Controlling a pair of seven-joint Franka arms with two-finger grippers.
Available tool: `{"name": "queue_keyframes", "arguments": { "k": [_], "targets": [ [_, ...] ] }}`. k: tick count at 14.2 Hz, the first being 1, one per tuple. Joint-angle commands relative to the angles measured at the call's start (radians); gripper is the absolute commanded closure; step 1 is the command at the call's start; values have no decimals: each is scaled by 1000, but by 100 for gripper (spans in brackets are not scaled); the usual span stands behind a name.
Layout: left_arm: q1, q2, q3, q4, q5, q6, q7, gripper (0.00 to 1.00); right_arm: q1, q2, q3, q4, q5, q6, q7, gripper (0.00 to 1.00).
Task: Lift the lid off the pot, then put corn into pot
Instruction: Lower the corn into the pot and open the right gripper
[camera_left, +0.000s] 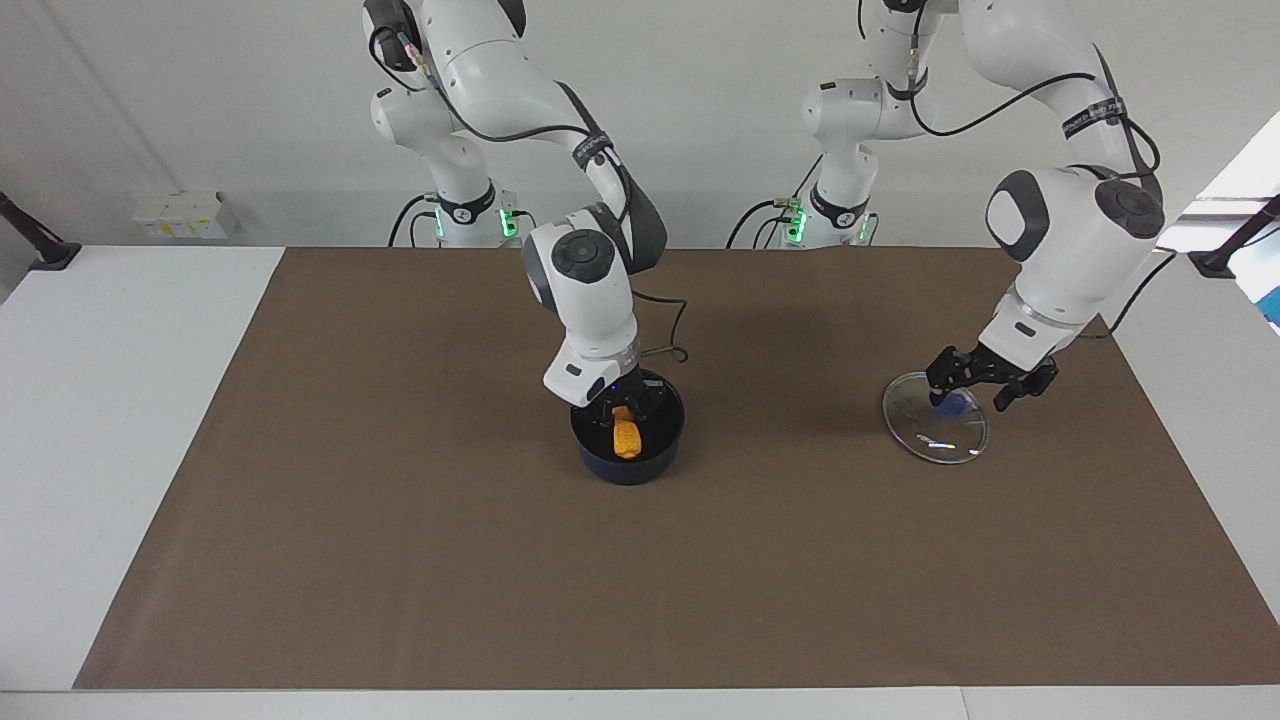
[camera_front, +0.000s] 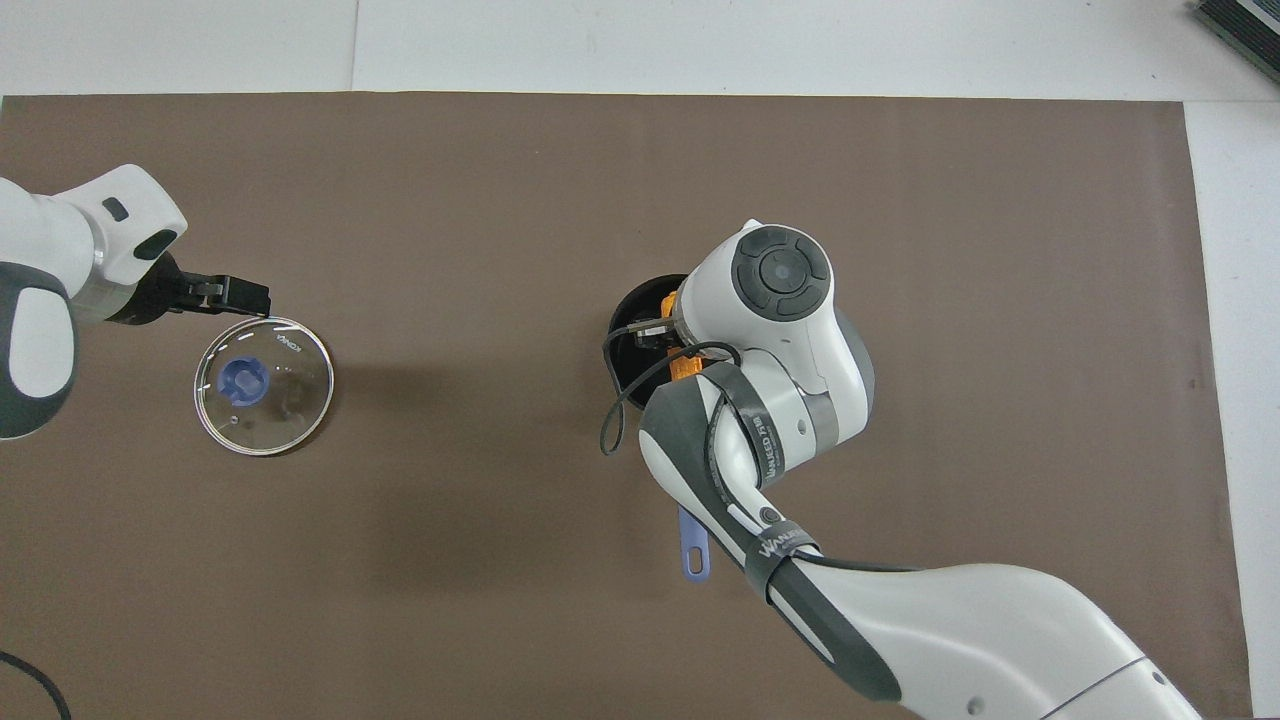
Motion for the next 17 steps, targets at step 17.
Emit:
{"name": "queue_keyframes", "arguments": {
  "k": [17],
  "targets": [
    [7,-157,-3,215,62,-519,-75,0,-297,-372,-10,11,-89,-404,-180,0]
  ]
}}
